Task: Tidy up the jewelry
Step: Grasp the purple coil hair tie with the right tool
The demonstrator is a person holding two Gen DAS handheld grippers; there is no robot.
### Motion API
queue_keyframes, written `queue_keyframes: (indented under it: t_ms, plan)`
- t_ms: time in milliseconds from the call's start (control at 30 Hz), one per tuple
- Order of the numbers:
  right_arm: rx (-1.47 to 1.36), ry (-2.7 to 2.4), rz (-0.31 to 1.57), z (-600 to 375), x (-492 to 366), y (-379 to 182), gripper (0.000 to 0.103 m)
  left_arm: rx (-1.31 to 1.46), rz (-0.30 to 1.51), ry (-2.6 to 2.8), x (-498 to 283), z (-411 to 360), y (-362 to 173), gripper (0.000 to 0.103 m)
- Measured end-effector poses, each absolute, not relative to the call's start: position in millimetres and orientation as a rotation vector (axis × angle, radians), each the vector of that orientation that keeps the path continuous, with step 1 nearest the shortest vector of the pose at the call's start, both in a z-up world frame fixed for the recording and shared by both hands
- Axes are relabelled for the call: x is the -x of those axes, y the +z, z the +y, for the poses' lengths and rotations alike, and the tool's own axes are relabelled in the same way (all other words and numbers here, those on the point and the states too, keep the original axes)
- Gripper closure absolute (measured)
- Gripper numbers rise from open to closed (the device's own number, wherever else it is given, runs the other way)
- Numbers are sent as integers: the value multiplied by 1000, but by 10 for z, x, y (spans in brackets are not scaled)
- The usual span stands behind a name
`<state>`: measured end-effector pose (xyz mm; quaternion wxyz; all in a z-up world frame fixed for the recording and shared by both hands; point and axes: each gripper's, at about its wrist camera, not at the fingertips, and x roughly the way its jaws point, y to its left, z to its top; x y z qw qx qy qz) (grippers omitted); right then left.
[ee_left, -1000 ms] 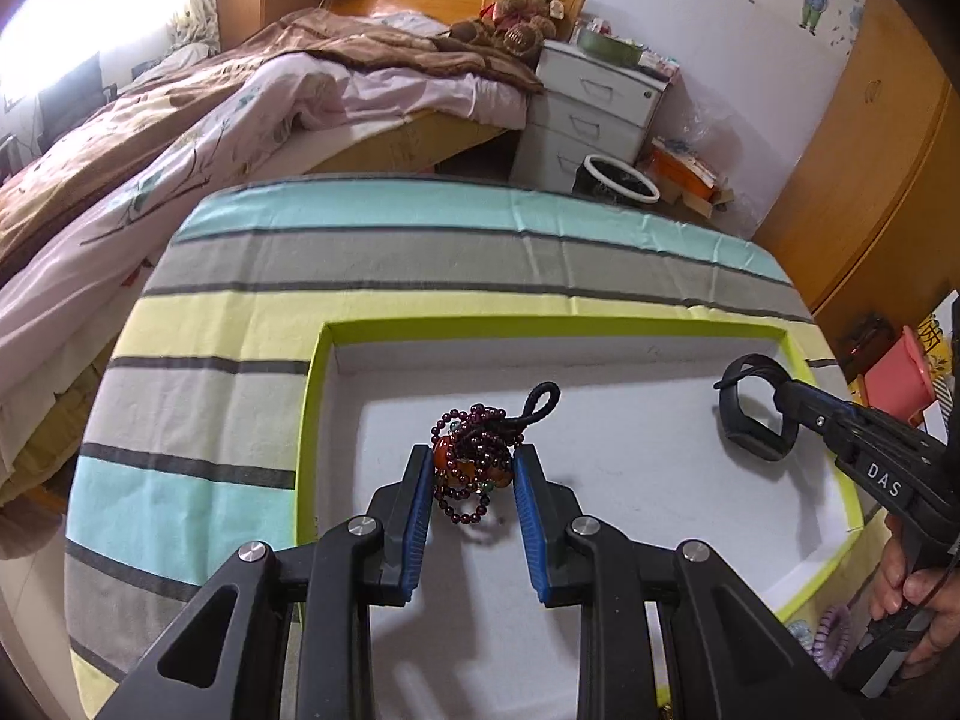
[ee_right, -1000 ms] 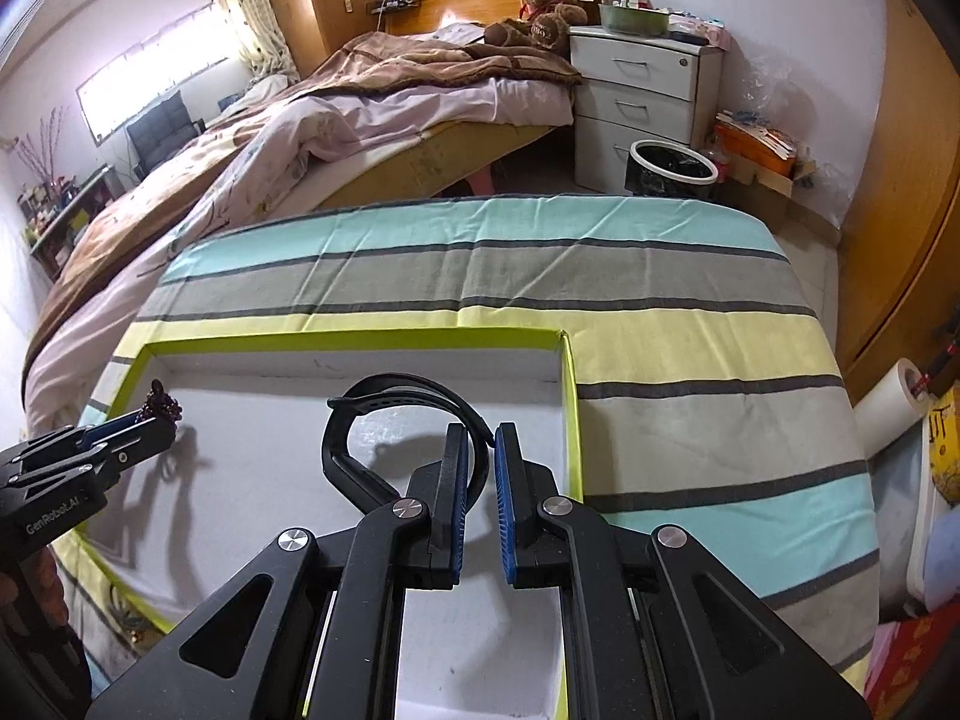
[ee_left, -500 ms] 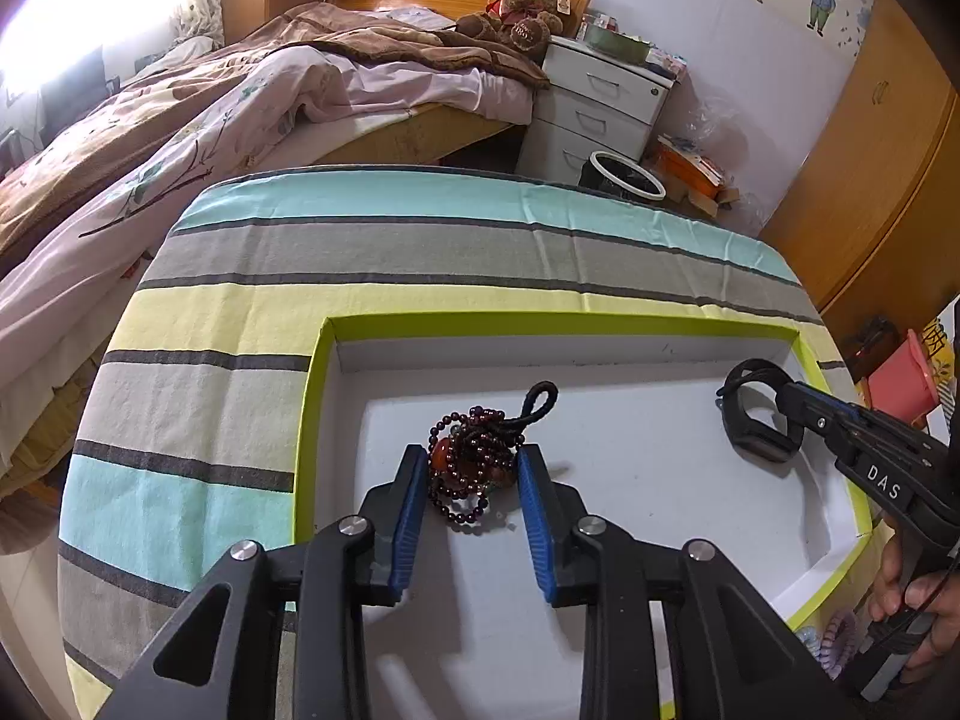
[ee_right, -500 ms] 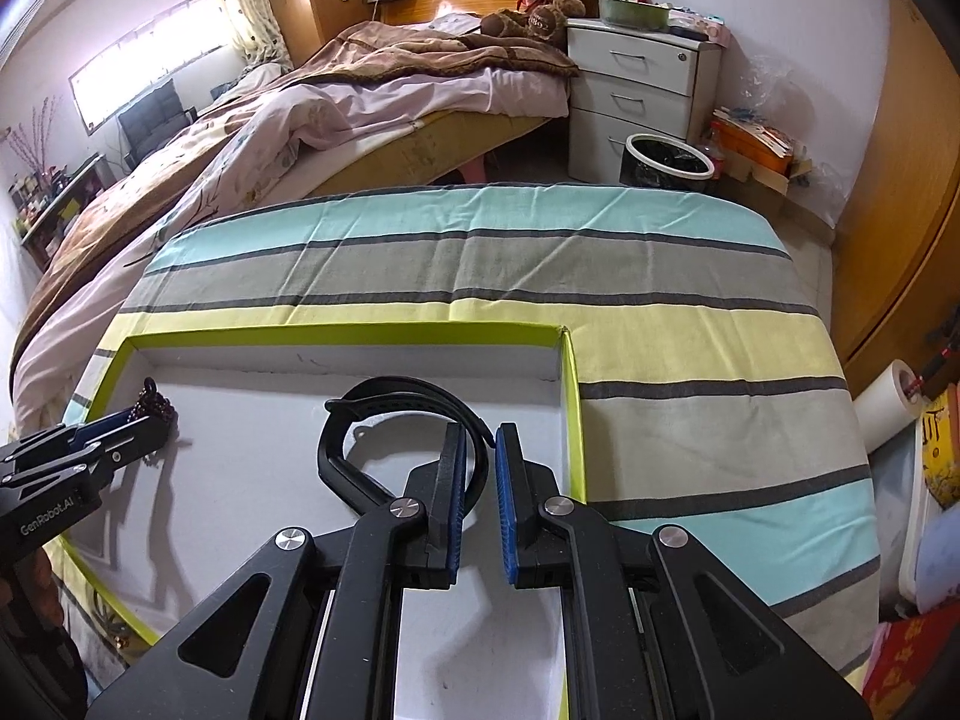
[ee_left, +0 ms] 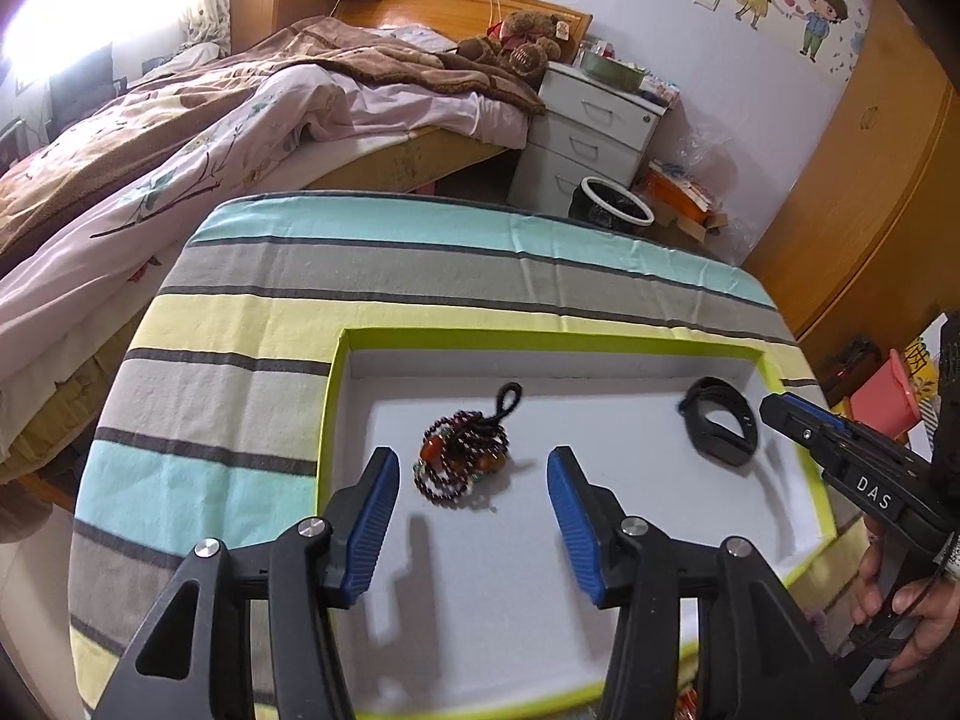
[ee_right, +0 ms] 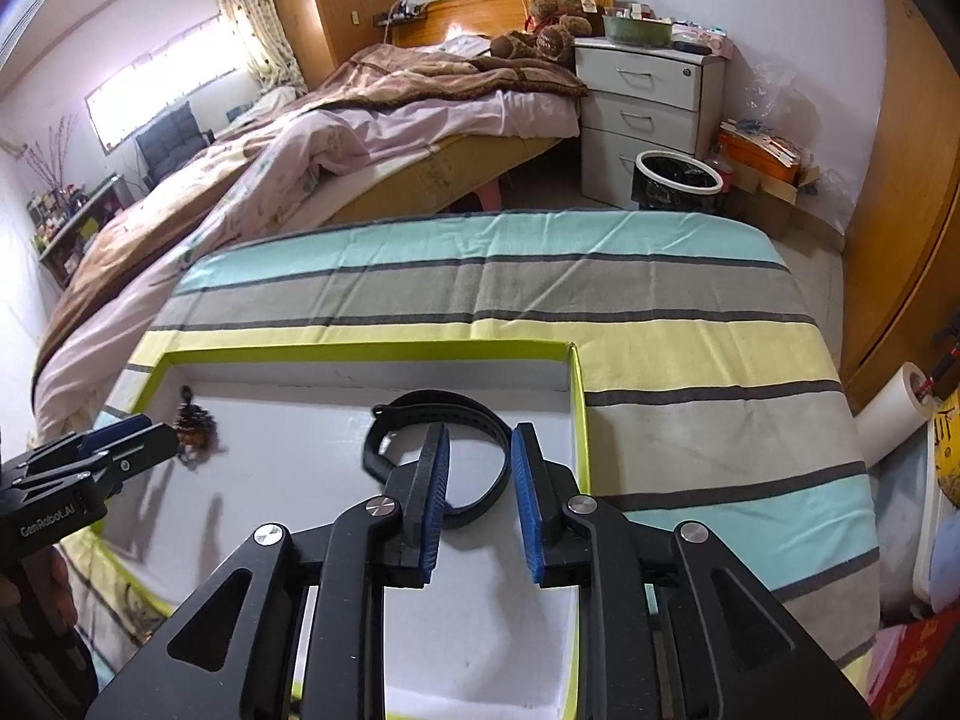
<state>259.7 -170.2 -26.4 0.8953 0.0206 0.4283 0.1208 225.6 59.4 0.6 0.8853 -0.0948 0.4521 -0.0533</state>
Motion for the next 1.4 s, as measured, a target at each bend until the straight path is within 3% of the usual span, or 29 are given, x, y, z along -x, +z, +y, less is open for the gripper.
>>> queue_keyframes:
  t_ms: [167, 200, 267, 733, 1400]
  plan:
    - [-51, 265, 853, -1759, -2392, -136, 77, 216, 909, -108, -1949, 607, 146, 51]
    - [-55, 268, 846, -1778, -2338, -114, 74, 235, 904, -106, -1874, 627, 156, 51]
    - [-67, 277, 828, -1839, -2206, -77, 58, 270, 902, -108, -1744, 671, 154, 50]
    - [-79, 252, 834, -2213, -1461, -229, 58, 284, 849, -74, -960, 804, 123, 46]
    - [1, 241, 948, -2275, -1218, -590, 58, 292, 892, -136, -548, 795, -142, 46]
